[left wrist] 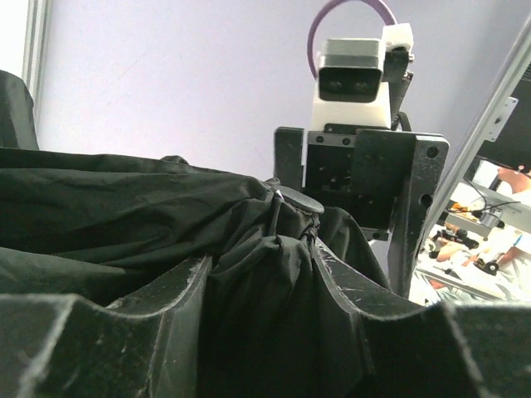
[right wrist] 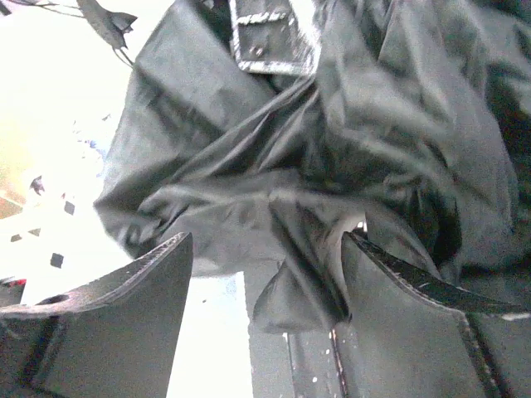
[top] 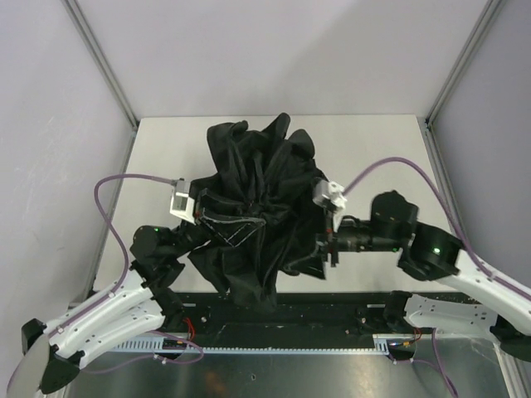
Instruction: Put away the umbrella
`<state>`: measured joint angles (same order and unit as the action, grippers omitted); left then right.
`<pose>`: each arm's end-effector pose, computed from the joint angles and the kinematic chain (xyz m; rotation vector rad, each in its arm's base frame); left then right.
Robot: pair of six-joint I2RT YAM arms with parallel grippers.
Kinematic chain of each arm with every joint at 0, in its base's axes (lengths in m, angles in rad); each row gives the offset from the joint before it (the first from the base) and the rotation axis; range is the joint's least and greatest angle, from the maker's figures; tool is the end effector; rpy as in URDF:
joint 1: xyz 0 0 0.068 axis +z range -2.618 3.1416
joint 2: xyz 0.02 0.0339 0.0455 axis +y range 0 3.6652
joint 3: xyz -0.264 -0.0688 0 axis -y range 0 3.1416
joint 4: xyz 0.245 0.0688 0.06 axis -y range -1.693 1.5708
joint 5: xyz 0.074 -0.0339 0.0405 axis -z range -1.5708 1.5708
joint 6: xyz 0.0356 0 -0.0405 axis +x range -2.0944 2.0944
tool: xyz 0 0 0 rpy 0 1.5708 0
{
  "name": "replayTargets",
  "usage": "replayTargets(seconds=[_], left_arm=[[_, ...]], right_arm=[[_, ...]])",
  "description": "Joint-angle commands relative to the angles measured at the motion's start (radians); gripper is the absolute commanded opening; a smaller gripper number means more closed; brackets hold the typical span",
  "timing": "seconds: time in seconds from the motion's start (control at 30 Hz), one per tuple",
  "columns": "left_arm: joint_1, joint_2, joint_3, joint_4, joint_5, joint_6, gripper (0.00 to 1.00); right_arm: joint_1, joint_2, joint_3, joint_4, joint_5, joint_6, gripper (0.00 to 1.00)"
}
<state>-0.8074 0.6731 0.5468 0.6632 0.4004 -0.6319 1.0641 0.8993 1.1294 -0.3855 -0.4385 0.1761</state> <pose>0.0978 -0.1223 0.3614 0.5026 1.0943 -1.4879 0.0768 0.1696 0.4180 -1.1184 1.5263 1.2611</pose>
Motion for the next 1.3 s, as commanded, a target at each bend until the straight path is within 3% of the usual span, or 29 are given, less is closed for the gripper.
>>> replayTargets(seconds=[0.0,0.17,0.37,0.57,0.73,0.8,0.83,0.93,0.97,1.07,1.27], left_arm=[[0.008,-0.027,0.042,0.104,0.033,-0.015,0.00],[0.018,-0.050,0.050,0.100,0.048,-0.026,0.00],[0.025,-0.063,0.060,0.088,0.066,-0.037,0.00],[0.028,-0.064,0.070,0.084,0.063,-0.035,0.00],[0.040,-0.057,0.086,0.072,0.039,-0.023,0.00],[0.040,-0.047,0.100,0.070,0.041,-0.021,0.00],[0.041,-0.042,0.105,0.070,0.045,-0.020,0.00],[0.043,-0.030,0.113,0.069,0.053,0.005,0.00],[0.043,-0.027,0.114,0.066,0.050,0.026,0.00],[0.059,-0.024,0.122,0.008,0.006,0.094,0.00],[0.117,0.021,0.126,-0.083,-0.111,0.171,0.00]], right_arm=[[0.025,-0.135,0.031,-0.177,0.145,0.003,0.80],[-0.027,-0.201,0.016,-0.339,0.374,-0.048,0.87],[-0.062,-0.218,-0.057,-0.299,0.278,-0.062,0.83],[-0.058,-0.181,-0.087,-0.232,0.173,-0.073,0.71],[-0.030,-0.167,-0.119,-0.152,0.173,-0.060,0.69],[-0.019,-0.154,-0.127,-0.112,0.218,-0.061,0.62],[-0.018,-0.144,-0.128,-0.092,0.230,-0.063,0.54],[-0.021,-0.114,-0.121,-0.069,0.236,-0.073,0.13],[-0.023,-0.110,-0.116,-0.081,0.247,-0.069,0.07],[-0.044,-0.105,-0.093,-0.170,0.302,-0.049,0.01],[-0.077,-0.052,0.021,-0.368,0.320,0.013,0.00]])
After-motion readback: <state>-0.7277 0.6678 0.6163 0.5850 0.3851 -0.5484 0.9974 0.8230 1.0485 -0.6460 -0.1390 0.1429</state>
